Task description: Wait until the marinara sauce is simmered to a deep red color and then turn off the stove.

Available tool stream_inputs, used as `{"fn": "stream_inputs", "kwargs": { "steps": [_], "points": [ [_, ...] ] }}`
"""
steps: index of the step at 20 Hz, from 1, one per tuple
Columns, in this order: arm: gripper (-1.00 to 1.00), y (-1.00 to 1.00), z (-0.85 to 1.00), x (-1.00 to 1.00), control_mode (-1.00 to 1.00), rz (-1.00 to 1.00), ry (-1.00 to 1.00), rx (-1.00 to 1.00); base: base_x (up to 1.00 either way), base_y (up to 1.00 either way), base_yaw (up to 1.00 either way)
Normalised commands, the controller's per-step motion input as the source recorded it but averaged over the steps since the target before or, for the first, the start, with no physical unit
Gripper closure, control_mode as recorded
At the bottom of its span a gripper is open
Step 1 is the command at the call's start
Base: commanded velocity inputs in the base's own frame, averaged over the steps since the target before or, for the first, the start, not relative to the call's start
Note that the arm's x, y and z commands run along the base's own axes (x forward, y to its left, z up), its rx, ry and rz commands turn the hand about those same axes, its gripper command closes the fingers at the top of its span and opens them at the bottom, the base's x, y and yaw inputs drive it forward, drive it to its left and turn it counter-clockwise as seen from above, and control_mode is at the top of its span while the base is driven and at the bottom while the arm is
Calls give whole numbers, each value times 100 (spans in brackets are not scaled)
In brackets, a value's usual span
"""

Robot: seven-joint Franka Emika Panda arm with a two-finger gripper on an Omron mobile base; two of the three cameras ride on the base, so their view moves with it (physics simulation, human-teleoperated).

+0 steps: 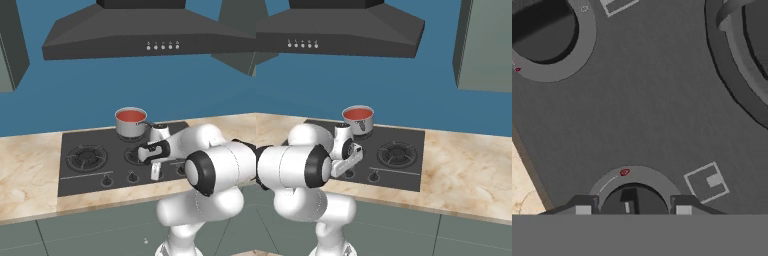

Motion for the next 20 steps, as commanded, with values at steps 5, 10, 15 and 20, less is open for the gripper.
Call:
{"fn": "stream_inputs", "kwargs": {
  "steps": [5, 10, 15, 20],
  "points": [
    [100, 0, -17, -35, -100, -40, -20, 23, 0, 0, 0],
    [100, 0, -21, -38, -100, -46, -22, 18, 0, 0, 0],
    [100, -1, -27, -42, -100, -54, -22, 18, 0, 0, 0],
    [100, -8, -33, -36, -100, -57, -20, 19, 0, 0, 0]
  ]
}}
